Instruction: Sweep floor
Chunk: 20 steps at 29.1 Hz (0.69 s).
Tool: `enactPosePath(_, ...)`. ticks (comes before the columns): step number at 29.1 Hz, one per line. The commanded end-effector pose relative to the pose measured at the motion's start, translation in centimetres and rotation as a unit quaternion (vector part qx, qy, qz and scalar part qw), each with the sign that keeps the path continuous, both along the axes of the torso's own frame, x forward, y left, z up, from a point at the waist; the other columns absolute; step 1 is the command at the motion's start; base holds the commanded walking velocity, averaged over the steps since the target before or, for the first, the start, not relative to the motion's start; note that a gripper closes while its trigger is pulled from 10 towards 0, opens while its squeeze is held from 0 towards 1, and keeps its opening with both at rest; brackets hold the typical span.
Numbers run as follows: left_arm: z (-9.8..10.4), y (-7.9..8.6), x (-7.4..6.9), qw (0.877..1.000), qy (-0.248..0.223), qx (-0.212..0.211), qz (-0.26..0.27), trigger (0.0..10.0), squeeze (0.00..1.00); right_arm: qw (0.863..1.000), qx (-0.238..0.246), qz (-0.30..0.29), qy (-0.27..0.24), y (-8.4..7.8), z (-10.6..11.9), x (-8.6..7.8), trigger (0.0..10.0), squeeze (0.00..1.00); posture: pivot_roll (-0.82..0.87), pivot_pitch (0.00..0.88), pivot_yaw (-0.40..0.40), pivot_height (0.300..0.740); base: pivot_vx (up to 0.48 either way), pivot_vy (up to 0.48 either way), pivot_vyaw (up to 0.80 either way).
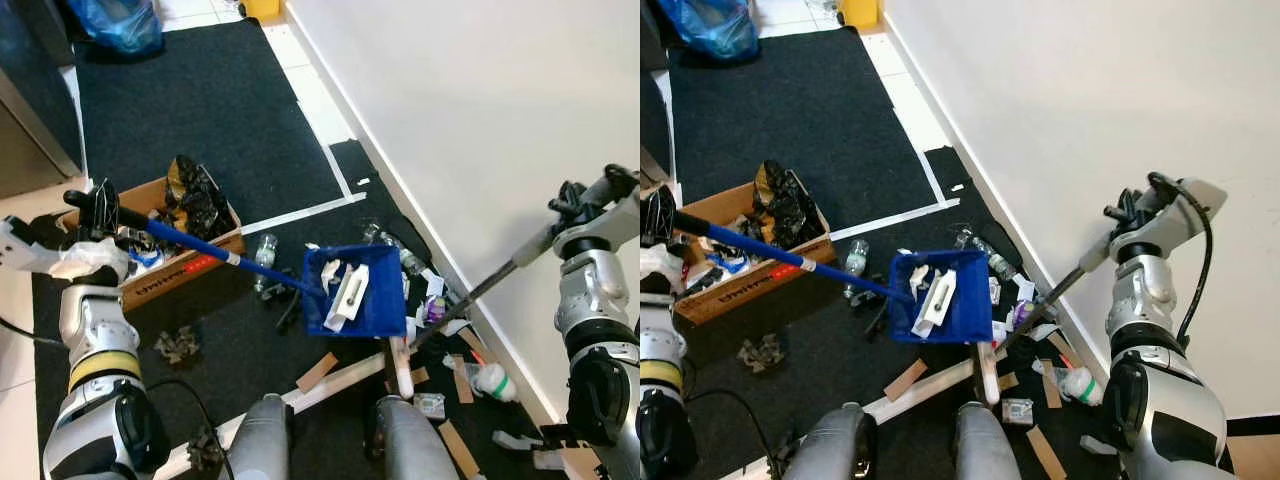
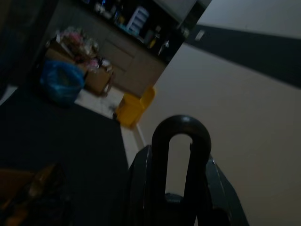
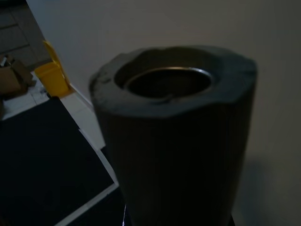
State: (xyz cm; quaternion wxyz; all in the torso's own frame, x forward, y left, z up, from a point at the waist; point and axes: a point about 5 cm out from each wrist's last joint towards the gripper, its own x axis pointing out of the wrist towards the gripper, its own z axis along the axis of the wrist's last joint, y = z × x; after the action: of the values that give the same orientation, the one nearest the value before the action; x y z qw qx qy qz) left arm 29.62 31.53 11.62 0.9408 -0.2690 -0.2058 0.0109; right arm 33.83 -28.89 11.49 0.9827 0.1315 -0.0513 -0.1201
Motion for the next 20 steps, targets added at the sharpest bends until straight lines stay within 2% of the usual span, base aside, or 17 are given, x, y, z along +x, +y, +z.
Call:
enactPosePath(1,-0.2,-1.3,0.6,0.999,-0.011,-0.033,-0.013,10.0,0.00,1.000,-0.016,0.009,-0.011,0.1,0.5,0.1,10.0,0.00,0.19,0.067,-0.086,0.740,0.000,0.000,0.64)
enactPosePath(6,-0.3,-2.1,1.0,0.999,-0.012,-0.040,-0.023,10.0,0.00,1.000,-0.020,0.020,-0.002,0.5,0.1,0.1,10.0,0.00,0.19,0.062,-0.090,0.740,0.000,0.000,0.64)
enactPosePath(9,-1.4,-3.7,1.2,0.998,0.005,-0.051,-0.040,10.0,0.00,0.999,-0.029,0.025,0.006,0.5,-0.1,0.0,10.0,0.00,0.18,0.032,-0.093,0.740,0.000,0.000,0.64)
enactPosePath(10,-1.4,-3.7,1.2,0.998,0.005,-0.051,-0.040,10.0,0.00,0.999,-0.029,0.025,0.006,0.5,-0.1,0.0,10.0,0.00,0.18,0.032,-0.093,0.740,0.000,0.000,0.64)
enactPosePath(16,-2.7,-5.4,1.7,0.995,0.044,-0.057,-0.063,10.0,0.00,1.000,-0.027,-0.001,0.009,-0.8,0.1,-0.4,10.0,0.00,0.15,0.007,-0.064,0.740,0.000,0.000,0.64)
enactPosePath(18,-2.7,-5.4,1.7,0.995,0.044,-0.057,-0.063,10.0,0.00,1.000,-0.027,-0.001,0.009,-0.8,0.1,-0.4,10.0,0.00,0.15,0.007,-0.064,0.740,0.000,0.000,0.64)
enactPosePath(20,-2.9,-6.4,2.2,0.993,0.056,-0.054,-0.085,10.0,0.00,0.999,-0.031,-0.005,0.005,-0.9,0.1,-0.5,10.0,0.00,0.14,0.005,-0.060,0.740,0.000,0.000,0.64)
